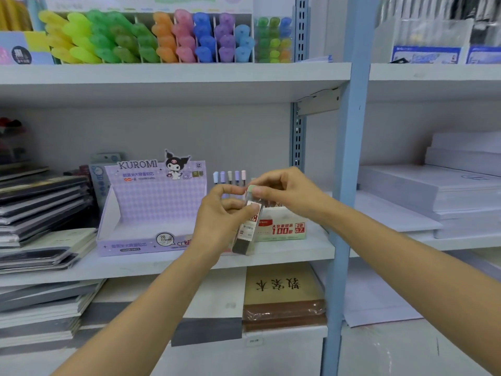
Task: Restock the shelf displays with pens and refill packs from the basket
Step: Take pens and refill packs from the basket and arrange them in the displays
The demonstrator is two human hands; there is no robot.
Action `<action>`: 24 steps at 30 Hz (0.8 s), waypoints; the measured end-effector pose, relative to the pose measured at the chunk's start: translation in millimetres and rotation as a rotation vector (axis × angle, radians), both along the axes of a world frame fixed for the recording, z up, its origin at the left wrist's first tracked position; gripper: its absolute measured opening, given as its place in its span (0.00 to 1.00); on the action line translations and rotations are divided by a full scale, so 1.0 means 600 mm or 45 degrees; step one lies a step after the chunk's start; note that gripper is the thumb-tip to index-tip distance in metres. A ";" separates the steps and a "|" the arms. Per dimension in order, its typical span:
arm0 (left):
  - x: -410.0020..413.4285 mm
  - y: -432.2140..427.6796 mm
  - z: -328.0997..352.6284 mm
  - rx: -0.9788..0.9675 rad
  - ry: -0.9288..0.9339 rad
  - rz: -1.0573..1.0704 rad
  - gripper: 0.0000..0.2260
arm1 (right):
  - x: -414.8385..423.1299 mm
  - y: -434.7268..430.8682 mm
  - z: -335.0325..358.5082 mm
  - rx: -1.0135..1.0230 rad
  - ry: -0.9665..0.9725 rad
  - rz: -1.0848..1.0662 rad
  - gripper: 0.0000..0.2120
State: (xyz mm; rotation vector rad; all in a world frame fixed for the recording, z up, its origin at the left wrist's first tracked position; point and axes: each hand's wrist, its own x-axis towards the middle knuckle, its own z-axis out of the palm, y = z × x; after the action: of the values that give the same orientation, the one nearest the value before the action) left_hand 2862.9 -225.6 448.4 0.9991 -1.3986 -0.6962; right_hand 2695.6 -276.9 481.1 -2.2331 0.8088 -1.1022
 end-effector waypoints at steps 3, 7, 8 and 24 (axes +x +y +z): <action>-0.005 0.000 -0.016 -0.385 -0.557 0.342 0.13 | -0.028 -0.010 0.015 -0.119 -0.170 -0.244 0.05; -0.004 -0.008 -0.040 -0.655 -1.324 0.462 0.21 | -0.060 -0.035 0.037 -0.425 -0.292 -0.627 0.06; -0.004 -0.014 -0.048 -0.619 -1.487 0.461 0.24 | -0.062 -0.042 0.038 -0.481 -0.270 -0.668 0.06; -0.004 -0.056 -0.088 -0.554 -1.881 0.603 0.29 | -0.048 -0.124 -0.004 -0.364 0.140 -0.547 0.08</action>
State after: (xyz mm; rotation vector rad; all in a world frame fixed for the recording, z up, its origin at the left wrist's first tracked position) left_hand 2860.7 -258.9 395.5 1.4489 -2.2282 0.9171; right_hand 2666.7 -351.2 479.0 -2.4365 1.2922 -1.3713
